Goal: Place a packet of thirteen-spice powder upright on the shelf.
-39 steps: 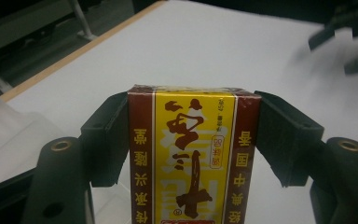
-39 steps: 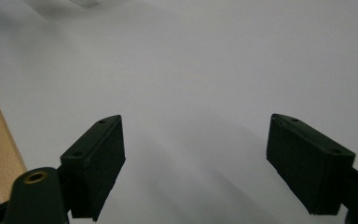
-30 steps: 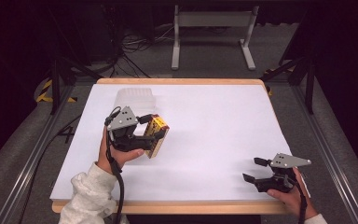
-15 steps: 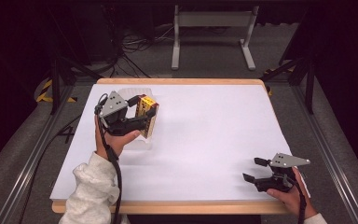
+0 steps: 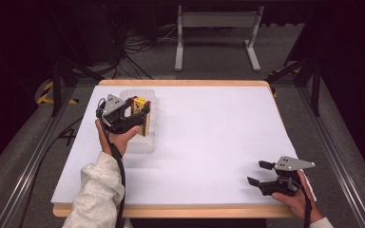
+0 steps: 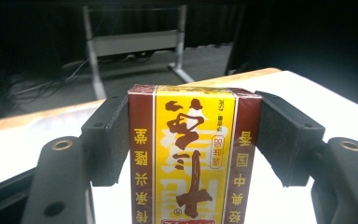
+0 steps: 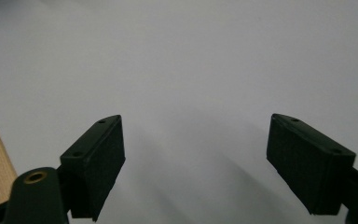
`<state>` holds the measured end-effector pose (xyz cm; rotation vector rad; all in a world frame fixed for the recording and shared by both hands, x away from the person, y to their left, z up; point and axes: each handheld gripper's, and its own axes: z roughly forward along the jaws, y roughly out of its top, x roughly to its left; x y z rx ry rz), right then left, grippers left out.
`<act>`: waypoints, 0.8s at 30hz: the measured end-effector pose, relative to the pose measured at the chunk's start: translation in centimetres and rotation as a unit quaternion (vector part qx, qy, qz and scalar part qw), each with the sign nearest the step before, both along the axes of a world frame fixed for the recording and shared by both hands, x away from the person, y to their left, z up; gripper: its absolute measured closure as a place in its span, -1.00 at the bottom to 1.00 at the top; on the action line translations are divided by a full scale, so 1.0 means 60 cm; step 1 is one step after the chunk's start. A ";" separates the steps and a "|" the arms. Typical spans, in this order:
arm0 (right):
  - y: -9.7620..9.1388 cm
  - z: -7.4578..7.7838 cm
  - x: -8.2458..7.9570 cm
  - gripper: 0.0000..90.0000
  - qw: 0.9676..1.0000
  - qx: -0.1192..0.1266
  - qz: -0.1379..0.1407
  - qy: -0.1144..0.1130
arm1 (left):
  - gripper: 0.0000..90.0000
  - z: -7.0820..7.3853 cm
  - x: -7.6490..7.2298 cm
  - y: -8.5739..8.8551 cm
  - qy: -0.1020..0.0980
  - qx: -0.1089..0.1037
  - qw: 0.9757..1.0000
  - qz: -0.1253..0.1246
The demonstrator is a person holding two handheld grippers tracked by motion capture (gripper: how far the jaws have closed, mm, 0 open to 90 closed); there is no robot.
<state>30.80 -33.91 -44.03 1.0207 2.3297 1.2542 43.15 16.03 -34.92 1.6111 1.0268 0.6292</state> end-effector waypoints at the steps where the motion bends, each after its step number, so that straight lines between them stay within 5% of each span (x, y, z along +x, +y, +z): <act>1: 0.000 0.000 0.000 -0.56 1.000 0.000 0.001 0.000 | -0.28 -0.003 0.001 0.002 -0.004 -0.003 1.000 0.006; 5: 0.002 0.000 0.000 -0.57 1.000 -0.001 0.004 -0.002 | -0.28 -0.014 0.006 0.008 0.005 0.000 1.000 0.020; 16: 0.005 -0.001 0.003 -0.57 1.000 -0.001 0.009 -0.001 | -0.28 -0.024 0.014 0.025 -0.001 -0.041 0.998 0.054; 24: 0.006 -0.001 0.002 -0.58 1.000 -0.003 0.009 -0.001 | -0.29 -0.035 0.021 0.023 0.024 -0.026 0.997 0.061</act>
